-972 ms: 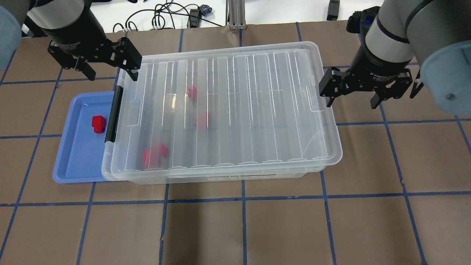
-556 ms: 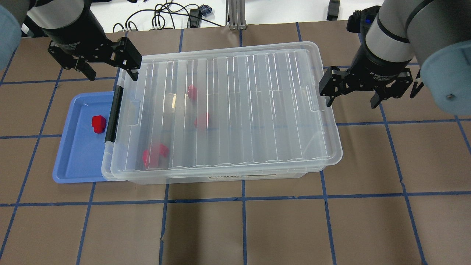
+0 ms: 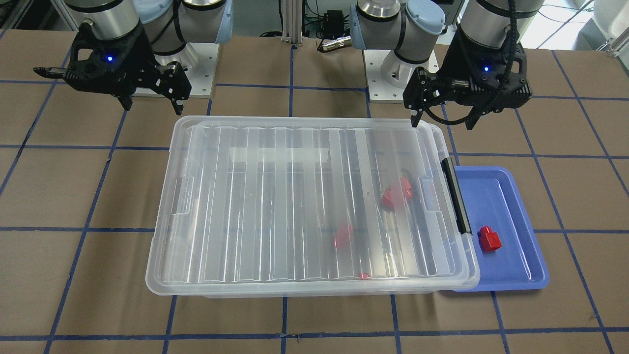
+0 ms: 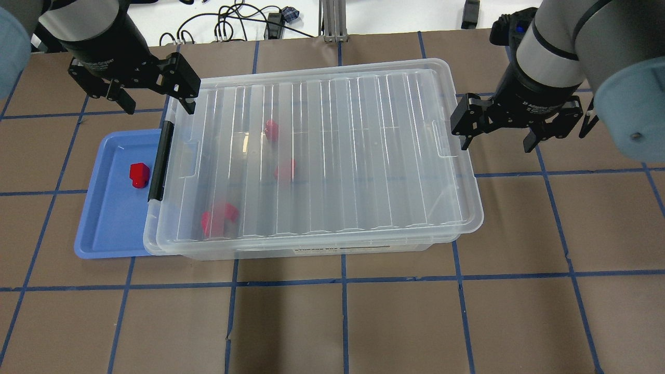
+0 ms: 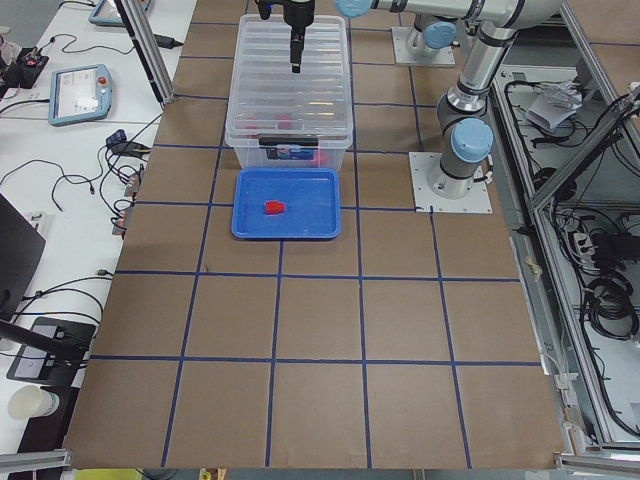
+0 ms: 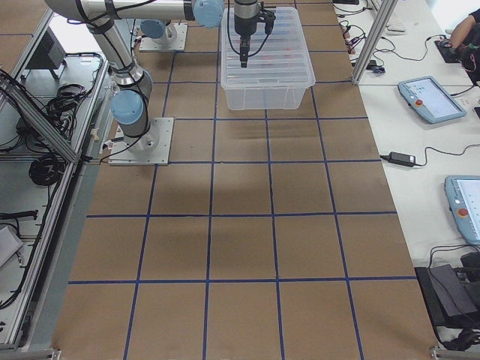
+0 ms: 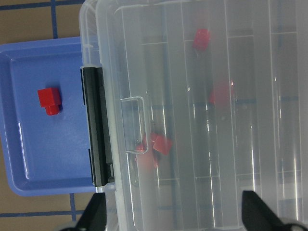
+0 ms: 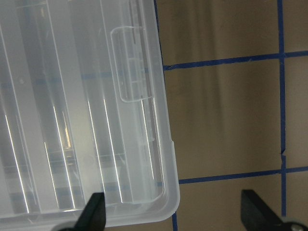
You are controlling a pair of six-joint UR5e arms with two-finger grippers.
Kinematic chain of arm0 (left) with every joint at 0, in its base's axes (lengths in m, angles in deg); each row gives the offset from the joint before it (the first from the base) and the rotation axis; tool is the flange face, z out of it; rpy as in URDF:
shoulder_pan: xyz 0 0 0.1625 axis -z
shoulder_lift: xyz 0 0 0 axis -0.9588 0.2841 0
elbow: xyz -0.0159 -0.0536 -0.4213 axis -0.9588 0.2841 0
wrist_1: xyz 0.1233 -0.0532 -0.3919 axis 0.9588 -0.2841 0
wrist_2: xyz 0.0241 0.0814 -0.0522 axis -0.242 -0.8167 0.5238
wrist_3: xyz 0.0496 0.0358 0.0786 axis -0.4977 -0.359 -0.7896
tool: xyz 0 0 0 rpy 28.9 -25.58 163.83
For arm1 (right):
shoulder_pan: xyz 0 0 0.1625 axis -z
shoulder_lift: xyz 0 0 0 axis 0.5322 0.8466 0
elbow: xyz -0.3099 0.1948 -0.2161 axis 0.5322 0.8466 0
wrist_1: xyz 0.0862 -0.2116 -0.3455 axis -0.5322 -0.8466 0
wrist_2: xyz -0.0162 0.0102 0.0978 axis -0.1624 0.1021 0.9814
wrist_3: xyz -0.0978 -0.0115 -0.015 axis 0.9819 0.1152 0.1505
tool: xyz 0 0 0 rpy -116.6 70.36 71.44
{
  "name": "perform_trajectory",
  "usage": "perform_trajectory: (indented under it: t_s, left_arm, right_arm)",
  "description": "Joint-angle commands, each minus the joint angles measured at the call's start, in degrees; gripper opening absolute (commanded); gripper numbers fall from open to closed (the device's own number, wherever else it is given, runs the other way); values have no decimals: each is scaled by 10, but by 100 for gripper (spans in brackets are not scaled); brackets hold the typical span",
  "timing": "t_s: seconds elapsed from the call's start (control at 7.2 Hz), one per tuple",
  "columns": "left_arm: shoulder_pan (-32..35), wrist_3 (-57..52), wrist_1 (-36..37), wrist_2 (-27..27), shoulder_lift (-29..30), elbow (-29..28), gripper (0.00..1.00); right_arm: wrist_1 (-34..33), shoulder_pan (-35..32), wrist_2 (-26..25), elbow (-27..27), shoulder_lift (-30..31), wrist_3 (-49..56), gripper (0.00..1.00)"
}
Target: Place red block in blue tray from box
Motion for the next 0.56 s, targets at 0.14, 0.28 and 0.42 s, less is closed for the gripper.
perform_trajectory:
  t_s: [0.14, 0.28, 0.42]
  left_arm:
    - [0, 0, 0, 0, 0, 1, 100]
    - [0, 0, 0, 0, 0, 1, 100]
    - [0, 0, 0, 0, 0, 1, 100]
  right_arm:
    - [-3, 0, 0, -1, 0, 0, 100]
    - [-4, 0, 0, -1, 0, 0, 100]
    - [-1, 0, 0, -1, 0, -1, 100]
